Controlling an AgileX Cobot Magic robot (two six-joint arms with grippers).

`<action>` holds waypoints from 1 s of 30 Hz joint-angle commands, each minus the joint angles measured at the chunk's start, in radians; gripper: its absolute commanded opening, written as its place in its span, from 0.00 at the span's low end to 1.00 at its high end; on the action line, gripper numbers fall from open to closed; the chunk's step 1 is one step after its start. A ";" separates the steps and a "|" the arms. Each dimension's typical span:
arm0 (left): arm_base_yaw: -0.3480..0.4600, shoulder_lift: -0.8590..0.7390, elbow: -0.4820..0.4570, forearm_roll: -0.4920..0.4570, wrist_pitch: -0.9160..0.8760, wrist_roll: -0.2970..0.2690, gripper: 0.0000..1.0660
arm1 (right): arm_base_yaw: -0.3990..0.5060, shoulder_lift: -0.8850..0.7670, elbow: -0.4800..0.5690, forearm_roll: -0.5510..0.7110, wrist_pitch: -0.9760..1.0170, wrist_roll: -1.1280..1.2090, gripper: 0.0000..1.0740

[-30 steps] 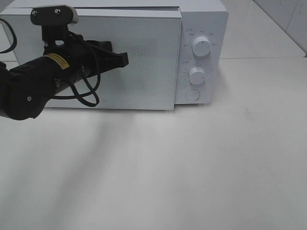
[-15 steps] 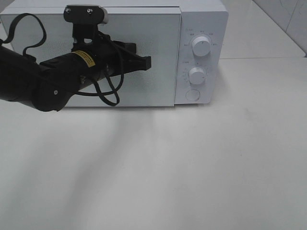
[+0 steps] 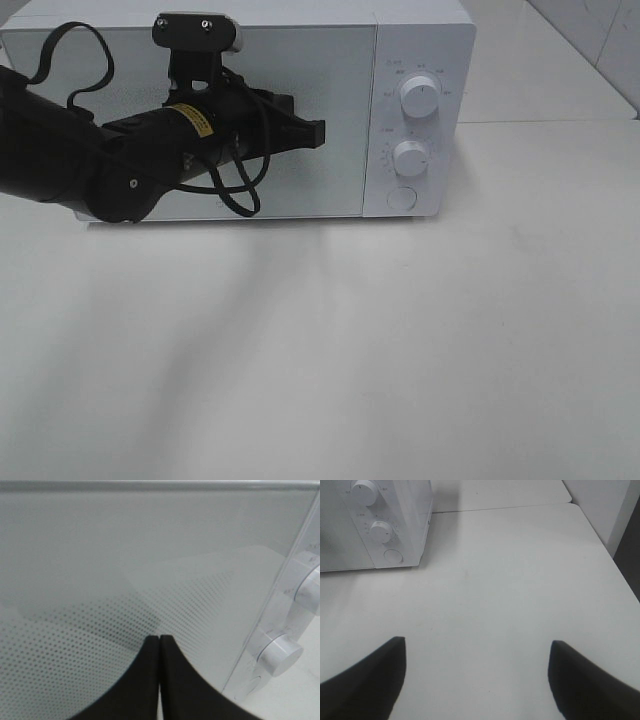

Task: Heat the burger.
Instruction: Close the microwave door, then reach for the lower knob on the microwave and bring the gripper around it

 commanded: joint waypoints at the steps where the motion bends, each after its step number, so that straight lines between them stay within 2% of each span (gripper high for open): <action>1: -0.009 -0.045 -0.023 -0.059 0.089 -0.007 0.00 | -0.007 -0.027 0.002 -0.001 -0.007 -0.003 0.71; 7: -0.046 -0.108 -0.008 -0.055 0.276 -0.007 0.00 | -0.007 -0.027 0.002 -0.001 -0.007 -0.003 0.71; 8: -0.061 -0.131 -0.008 -0.050 0.371 -0.007 0.01 | -0.007 -0.027 0.002 -0.001 -0.007 -0.003 0.71; 9: -0.071 -0.141 -0.008 -0.048 0.425 -0.007 0.06 | -0.007 -0.027 0.002 -0.001 -0.007 -0.003 0.71; 10: -0.071 -0.141 -0.008 -0.048 0.425 -0.007 0.06 | -0.007 -0.027 0.002 -0.001 -0.007 -0.003 0.71; 11: -0.089 -0.157 -0.008 -0.037 0.521 -0.006 0.24 | -0.007 -0.027 0.002 -0.001 -0.007 -0.003 0.71; 12: -0.098 -0.166 -0.008 -0.026 0.578 -0.006 0.37 | -0.007 -0.027 0.002 -0.001 -0.007 -0.003 0.71; 13: -0.098 -0.166 -0.008 -0.026 0.578 -0.006 0.37 | -0.007 -0.027 0.002 -0.001 -0.007 -0.003 0.71; 14: -0.115 -0.178 -0.008 -0.001 0.688 -0.004 0.65 | -0.007 -0.027 0.002 -0.001 -0.007 -0.003 0.71; 15: -0.122 -0.182 -0.008 0.008 0.732 -0.004 0.76 | -0.007 -0.027 0.002 -0.001 -0.007 -0.003 0.71; 16: -0.122 -0.182 -0.008 0.008 0.732 -0.004 0.76 | -0.007 -0.027 0.002 -0.001 -0.007 -0.003 0.71; 17: -0.133 -0.191 -0.008 0.015 0.803 -0.004 0.97 | -0.007 -0.027 0.002 -0.001 -0.007 -0.003 0.71; 21: -0.133 -0.205 -0.008 0.011 0.894 -0.016 0.94 | -0.007 -0.027 0.002 -0.001 -0.007 -0.003 0.71; 22: -0.133 -0.220 -0.008 0.004 0.968 -0.028 0.94 | -0.007 -0.027 0.002 -0.001 -0.007 -0.003 0.71; 30: -0.133 -0.272 -0.009 0.003 1.180 -0.026 0.94 | -0.007 -0.027 0.002 -0.001 -0.007 -0.003 0.71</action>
